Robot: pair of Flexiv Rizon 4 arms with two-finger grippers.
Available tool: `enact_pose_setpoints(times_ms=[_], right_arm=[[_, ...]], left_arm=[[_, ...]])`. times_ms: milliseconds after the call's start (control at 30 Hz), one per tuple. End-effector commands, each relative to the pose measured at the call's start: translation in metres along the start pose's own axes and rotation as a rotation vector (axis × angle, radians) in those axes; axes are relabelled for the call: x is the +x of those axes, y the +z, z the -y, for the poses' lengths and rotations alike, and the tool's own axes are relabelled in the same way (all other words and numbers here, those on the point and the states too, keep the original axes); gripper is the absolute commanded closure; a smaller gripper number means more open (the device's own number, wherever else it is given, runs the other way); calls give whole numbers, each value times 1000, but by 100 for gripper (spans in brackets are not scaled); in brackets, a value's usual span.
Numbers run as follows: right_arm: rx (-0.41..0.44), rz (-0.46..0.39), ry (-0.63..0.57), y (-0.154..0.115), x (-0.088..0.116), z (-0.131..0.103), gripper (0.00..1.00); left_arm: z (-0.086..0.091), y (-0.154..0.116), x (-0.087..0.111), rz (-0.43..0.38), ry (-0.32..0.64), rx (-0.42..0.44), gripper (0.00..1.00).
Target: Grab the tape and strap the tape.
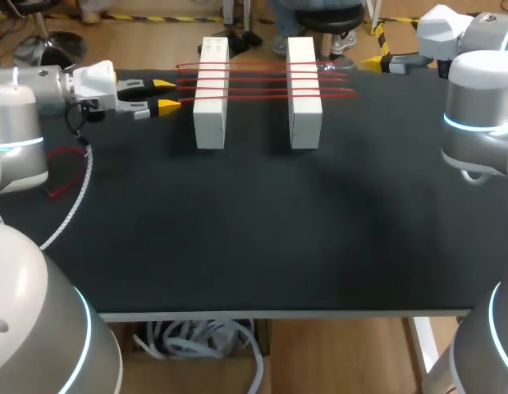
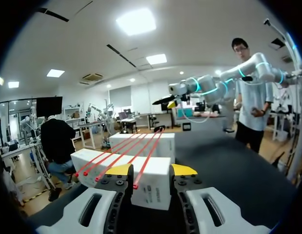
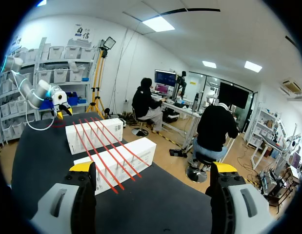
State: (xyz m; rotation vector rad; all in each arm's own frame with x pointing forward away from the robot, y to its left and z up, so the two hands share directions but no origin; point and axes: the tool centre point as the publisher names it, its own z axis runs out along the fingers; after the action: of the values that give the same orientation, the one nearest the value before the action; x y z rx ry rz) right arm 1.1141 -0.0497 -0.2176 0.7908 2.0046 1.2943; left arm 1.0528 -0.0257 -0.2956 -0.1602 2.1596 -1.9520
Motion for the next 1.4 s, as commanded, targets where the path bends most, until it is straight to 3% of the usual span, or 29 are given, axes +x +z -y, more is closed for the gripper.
enact_pose_setpoints(times_ms=[33,1400], right_arm=[[1,-1,0,0,0,0,0],[1,-1,0,0,0,0,0]], left_arm=[[-8,3,-7,-18,1,12,68],[-39,11,-25,-56,-29,27,75]])
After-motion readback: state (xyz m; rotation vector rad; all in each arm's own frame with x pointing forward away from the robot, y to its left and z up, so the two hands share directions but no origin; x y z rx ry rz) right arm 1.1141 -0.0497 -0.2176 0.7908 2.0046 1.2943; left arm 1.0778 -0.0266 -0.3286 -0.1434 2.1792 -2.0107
